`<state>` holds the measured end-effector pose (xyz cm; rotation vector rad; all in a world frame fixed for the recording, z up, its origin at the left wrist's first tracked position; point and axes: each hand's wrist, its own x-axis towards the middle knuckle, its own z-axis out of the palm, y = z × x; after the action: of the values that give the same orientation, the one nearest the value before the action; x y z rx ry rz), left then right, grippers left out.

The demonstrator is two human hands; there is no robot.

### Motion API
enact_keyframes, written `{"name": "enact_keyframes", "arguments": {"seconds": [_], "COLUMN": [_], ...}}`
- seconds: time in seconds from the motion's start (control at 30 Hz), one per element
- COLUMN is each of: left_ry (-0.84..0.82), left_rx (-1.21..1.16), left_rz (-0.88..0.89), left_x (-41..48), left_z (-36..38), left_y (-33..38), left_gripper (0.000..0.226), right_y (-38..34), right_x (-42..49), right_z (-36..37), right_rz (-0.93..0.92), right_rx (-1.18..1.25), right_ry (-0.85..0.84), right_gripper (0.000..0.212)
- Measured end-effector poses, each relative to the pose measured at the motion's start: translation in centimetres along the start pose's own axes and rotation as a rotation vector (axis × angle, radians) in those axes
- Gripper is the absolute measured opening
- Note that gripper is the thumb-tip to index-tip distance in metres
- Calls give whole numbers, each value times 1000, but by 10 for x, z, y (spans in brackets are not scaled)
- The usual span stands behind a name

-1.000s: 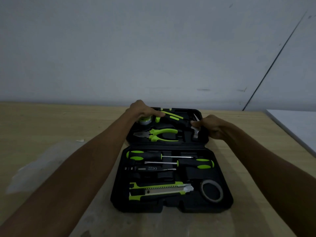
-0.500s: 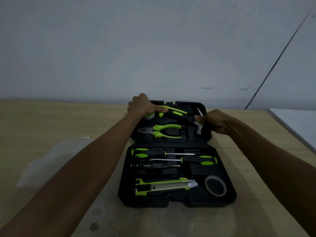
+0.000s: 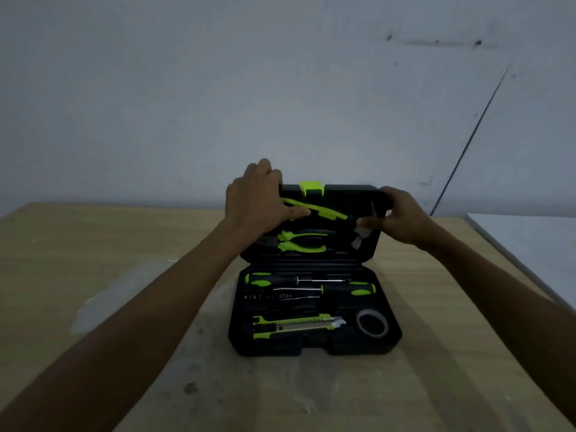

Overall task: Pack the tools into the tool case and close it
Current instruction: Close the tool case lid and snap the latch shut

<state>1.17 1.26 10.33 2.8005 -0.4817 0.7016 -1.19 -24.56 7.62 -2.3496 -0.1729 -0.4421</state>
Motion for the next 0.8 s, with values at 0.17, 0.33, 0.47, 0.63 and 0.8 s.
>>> {"name": "enact_keyframes", "arguments": {"seconds": [0.17, 0.33, 0.47, 0.63, 0.8], "left_ry": [58, 121, 158, 138, 105], "left_rx": [104, 265, 297, 321, 290], "left_rz": [140, 344, 368, 299, 226], "left_x": [-42, -87, -124, -157, -161], "left_z": [-14, -6, 14, 37, 34], "left_y": [14, 23, 26, 29, 34], "left_gripper": [60, 54, 56, 69, 70], "right_y": [-18, -15, -5, 12, 10], "right_x": [-36, -77, -110, -133, -137], "right_z": [-14, -7, 9, 30, 34], "right_rz": [-258, -523, -607, -644, -588], "right_rx": [-245, -632, -775, -781, -761], "right_ry": [-11, -1, 91, 167, 151], "right_gripper": [55, 46, 56, 36, 31]}}
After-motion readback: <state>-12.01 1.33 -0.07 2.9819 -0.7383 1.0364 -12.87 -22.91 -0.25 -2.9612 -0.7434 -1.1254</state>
